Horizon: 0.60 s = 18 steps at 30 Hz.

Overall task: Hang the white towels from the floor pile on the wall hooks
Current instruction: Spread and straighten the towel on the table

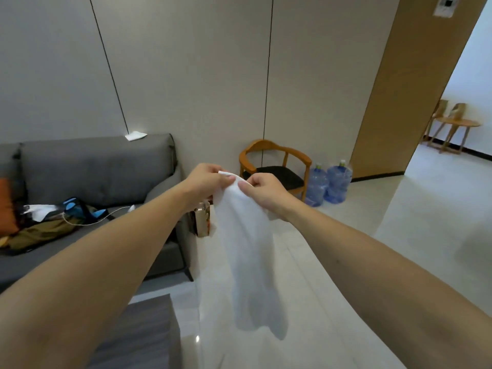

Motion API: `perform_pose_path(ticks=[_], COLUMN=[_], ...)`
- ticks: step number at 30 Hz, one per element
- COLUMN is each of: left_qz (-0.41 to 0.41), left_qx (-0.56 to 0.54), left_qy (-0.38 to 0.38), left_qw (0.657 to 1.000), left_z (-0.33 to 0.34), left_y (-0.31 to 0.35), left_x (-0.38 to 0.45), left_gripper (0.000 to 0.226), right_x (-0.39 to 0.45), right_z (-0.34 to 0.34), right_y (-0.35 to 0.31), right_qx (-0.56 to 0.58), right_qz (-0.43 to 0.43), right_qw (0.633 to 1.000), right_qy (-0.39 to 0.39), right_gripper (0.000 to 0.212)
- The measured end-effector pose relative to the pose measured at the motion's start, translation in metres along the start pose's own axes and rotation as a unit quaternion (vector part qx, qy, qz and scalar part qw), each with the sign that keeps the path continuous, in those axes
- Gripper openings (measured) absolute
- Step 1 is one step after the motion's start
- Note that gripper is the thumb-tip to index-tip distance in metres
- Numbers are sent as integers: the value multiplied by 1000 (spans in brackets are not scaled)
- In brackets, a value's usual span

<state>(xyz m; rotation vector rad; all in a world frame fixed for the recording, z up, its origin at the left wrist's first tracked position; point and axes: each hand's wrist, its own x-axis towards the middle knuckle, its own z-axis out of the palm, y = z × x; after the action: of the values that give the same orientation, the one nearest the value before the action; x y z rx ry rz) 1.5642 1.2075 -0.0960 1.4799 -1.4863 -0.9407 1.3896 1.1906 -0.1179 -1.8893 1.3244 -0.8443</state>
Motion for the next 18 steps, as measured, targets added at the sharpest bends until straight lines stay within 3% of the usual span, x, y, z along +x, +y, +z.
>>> perform_pose_path(ticks=[2, 5, 9, 14, 18], left_qz=[7, -1, -11, -20, -50], left_qx=[18, 29, 44, 119, 165], left_qy=[30, 104, 254, 475, 589], left_qw=[999, 994, 966, 872, 790], left_z=[-23, -66, -140, -233, -287], left_y=[-6, -17, -35, -55, -65], left_x=[27, 63, 95, 74, 24], left_gripper=[26, 20, 20, 13, 9], right_x=[34, 89, 161, 223, 248], right_z=[6, 20, 44, 103, 163], right_y=[-8, -28, -51, -97, -144], right_qx=[-24, -54, -75, -56, -56], right_qz=[-19, -37, -69, -146, -229], right_qw=[999, 992, 983, 966, 936], right_qy=[-38, -111, -155, -205, -261], right_gripper=[35, 34, 37, 34, 45])
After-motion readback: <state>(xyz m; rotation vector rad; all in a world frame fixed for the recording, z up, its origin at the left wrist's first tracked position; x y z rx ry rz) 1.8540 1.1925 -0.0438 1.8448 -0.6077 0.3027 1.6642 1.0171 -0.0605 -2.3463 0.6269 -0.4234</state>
